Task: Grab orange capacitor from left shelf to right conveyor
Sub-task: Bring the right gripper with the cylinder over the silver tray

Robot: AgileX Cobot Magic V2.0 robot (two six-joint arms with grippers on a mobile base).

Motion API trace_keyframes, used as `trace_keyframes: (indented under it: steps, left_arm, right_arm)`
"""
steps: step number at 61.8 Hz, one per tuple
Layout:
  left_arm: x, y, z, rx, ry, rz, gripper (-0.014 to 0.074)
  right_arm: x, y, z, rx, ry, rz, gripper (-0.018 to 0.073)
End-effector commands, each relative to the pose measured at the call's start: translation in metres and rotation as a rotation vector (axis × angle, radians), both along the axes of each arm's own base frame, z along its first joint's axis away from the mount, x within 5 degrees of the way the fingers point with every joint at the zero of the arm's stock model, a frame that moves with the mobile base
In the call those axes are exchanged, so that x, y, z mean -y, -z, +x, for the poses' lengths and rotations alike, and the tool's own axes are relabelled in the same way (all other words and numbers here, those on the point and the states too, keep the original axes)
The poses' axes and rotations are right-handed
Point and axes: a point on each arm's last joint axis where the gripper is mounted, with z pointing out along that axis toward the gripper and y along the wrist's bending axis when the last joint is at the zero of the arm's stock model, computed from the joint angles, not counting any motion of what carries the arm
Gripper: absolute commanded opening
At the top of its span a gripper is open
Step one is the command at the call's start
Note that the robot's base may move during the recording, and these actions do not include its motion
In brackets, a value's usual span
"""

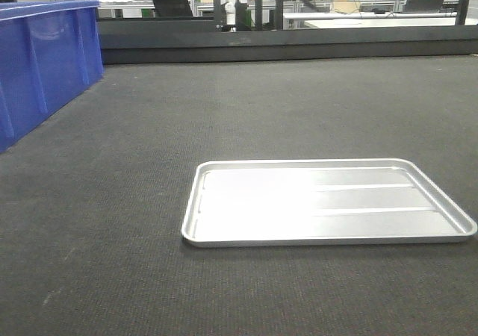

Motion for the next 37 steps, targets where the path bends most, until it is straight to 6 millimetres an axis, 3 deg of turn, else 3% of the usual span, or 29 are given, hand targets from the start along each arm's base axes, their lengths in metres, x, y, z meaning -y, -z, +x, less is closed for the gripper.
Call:
trace_keyframes:
  steps: [1, 6, 17, 29, 37]
  left_arm:
    - [0.0, -0.01, 0.0, 0.084, 0.004, -0.014, -0.0105]
    - [0.0, -0.01, 0.0, 0.084, 0.004, -0.014, -0.0105]
    - [0.0, -0.01, 0.0, 0.084, 0.004, -0.014, -0.0105]
    - [0.0, -0.01, 0.0, 0.084, 0.004, -0.014, -0.0105]
    - [0.0, -0.01, 0.0, 0.084, 0.004, -0.014, -0.0105]
  right_arm:
    - [-0.005, -0.018, 0.006, 0.134, -0.017, 0.038, 0.005]
    - [-0.014, -0.015, 0.023, 0.071, -0.019, 0.004, 0.005]
    - [-0.047, -0.003, 0.081, -0.045, -0.045, -0.07, 0.005]
    - [-0.086, 0.033, 0.148, -0.132, -0.09, -0.106, 0.005]
    - [-0.105, 0.061, 0.178, -0.143, -0.118, -0.098, 0.005]
